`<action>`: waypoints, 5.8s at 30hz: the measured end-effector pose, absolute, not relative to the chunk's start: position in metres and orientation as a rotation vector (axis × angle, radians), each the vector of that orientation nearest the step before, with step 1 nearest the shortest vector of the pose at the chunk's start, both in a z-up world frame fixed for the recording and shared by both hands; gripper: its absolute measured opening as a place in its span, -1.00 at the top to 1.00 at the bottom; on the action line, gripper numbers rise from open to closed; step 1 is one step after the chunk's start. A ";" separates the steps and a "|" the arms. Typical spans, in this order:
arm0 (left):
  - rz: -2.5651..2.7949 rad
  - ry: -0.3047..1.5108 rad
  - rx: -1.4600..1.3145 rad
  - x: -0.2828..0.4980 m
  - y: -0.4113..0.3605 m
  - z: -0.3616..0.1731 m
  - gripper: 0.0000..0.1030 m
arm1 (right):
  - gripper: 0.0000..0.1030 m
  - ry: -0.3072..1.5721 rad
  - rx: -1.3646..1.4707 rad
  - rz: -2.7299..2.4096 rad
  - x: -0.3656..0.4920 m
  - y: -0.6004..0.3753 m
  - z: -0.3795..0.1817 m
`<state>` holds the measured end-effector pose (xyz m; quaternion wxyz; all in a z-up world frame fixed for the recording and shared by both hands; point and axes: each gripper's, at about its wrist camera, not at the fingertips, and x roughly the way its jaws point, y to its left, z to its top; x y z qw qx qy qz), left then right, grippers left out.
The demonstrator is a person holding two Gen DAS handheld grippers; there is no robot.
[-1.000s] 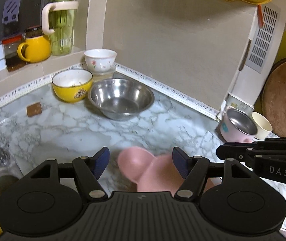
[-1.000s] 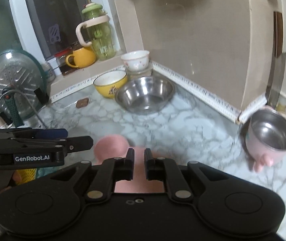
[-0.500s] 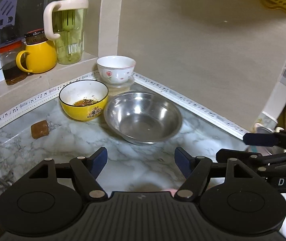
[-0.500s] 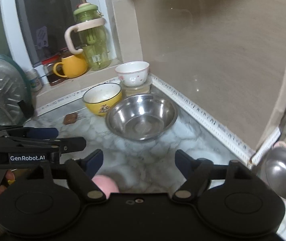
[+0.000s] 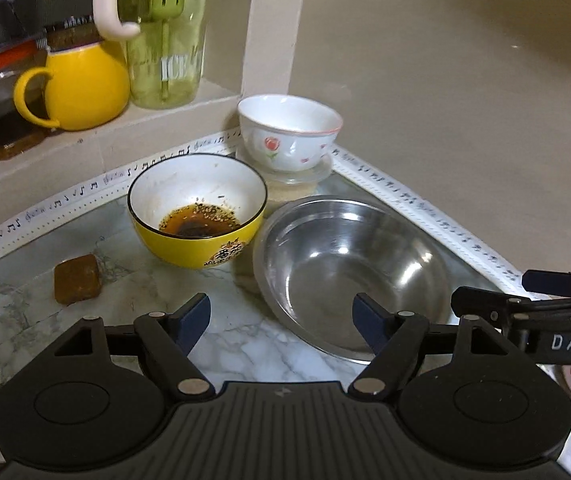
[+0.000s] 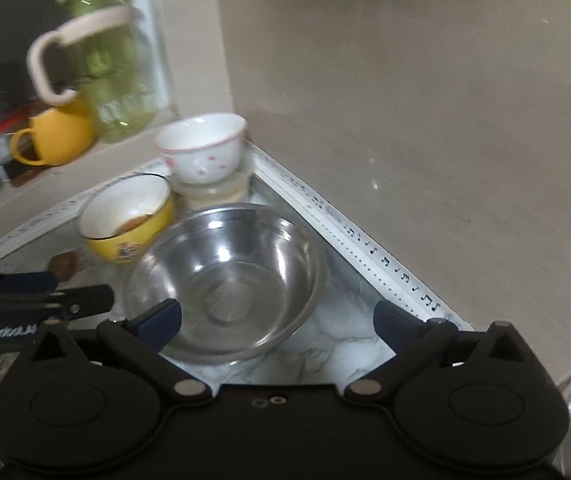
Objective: Organize plates and bowls
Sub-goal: 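Reach both grippers to the stainless steel bowl rim and close, then carry the steel bowl toward the stove and lower it onto the counter, then open both grippers and withdraw from the steel bowl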
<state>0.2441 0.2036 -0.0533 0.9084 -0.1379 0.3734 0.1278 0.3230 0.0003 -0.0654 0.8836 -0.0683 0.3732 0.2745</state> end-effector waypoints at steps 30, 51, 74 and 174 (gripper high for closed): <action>0.298 0.886 -0.304 0.301 0.215 -0.104 0.60 | 0.32 0.974 -0.080 0.520 0.384 0.011 -0.115; 0.278 0.827 -0.228 0.258 0.189 -0.066 0.65 | 0.58 0.914 -0.158 0.533 0.344 -0.004 -0.082; 0.096 0.695 -0.117 0.149 0.067 0.013 0.64 | 0.58 0.766 -0.033 0.407 0.221 -0.126 -0.001; -0.311 0.921 -0.037 0.165 -0.139 -0.052 -0.39 | 0.43 0.935 0.050 0.126 0.125 -0.372 -0.026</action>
